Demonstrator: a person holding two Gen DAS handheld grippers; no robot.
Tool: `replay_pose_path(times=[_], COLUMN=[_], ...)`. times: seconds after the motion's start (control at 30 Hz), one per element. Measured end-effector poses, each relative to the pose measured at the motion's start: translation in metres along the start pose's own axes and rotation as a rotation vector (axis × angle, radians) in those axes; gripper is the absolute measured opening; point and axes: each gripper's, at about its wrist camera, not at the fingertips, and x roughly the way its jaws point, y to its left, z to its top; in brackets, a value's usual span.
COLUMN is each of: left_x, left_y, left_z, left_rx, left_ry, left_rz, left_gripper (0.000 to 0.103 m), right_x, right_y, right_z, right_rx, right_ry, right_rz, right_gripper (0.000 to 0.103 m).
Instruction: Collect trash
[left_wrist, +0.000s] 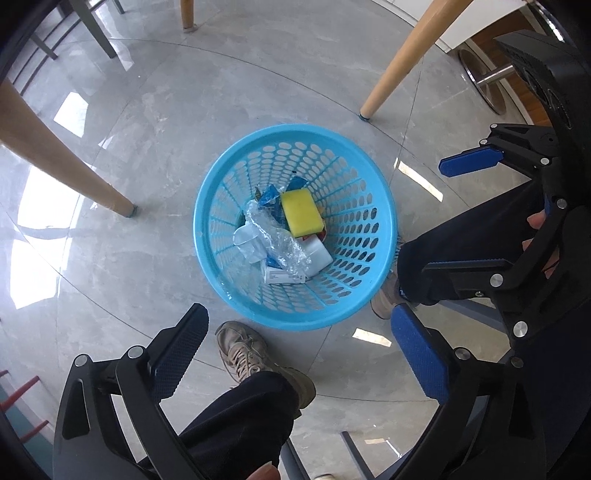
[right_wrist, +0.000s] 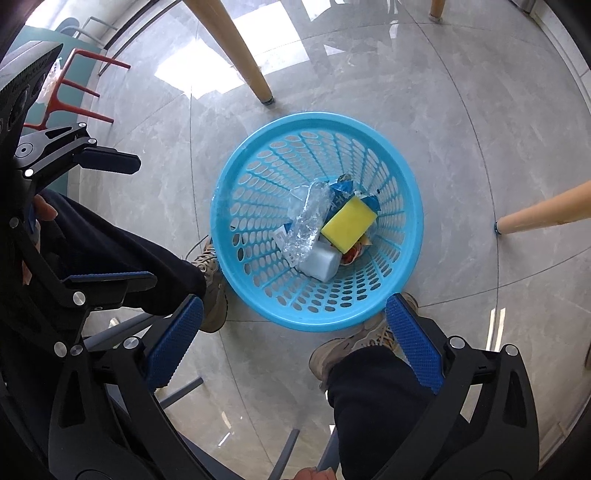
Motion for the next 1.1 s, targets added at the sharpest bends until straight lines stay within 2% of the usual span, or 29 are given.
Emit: replay_pose_path(times=[0.3, 0.47, 0.53, 1.1], left_x=[-0.013, -0.022, -0.024, -0.041], left_y=[-0.006, -0.011, -0.012, -0.030], left_z=[-0.010, -0.015, -0.017, -0.023], left_rx=[-0.001, -0.002, -0.001, 0.036], left_ry=[-0.039, -0.059, -0.059, -0.087], left_rz=[0.026, 0.081, 0.068, 0.098], left_gripper=[0.097, 0.097, 0.097, 0.097], right_x=[-0.016, -0.026, -0.030, -0.047], right_y=[0.008, 0.015, 0.018, 0.031], right_z=[-0.004, -0.008, -0.010, -0.020], right_rx=[-0.010, -0.025, -0.024, -0.045], right_ry=[-0.023, -0.036, -0.043, -0.059], right_rz=[-0.023, -0.026, -0.021, -0.040], right_gripper=[0.095, 0.095, 0.095, 0.095])
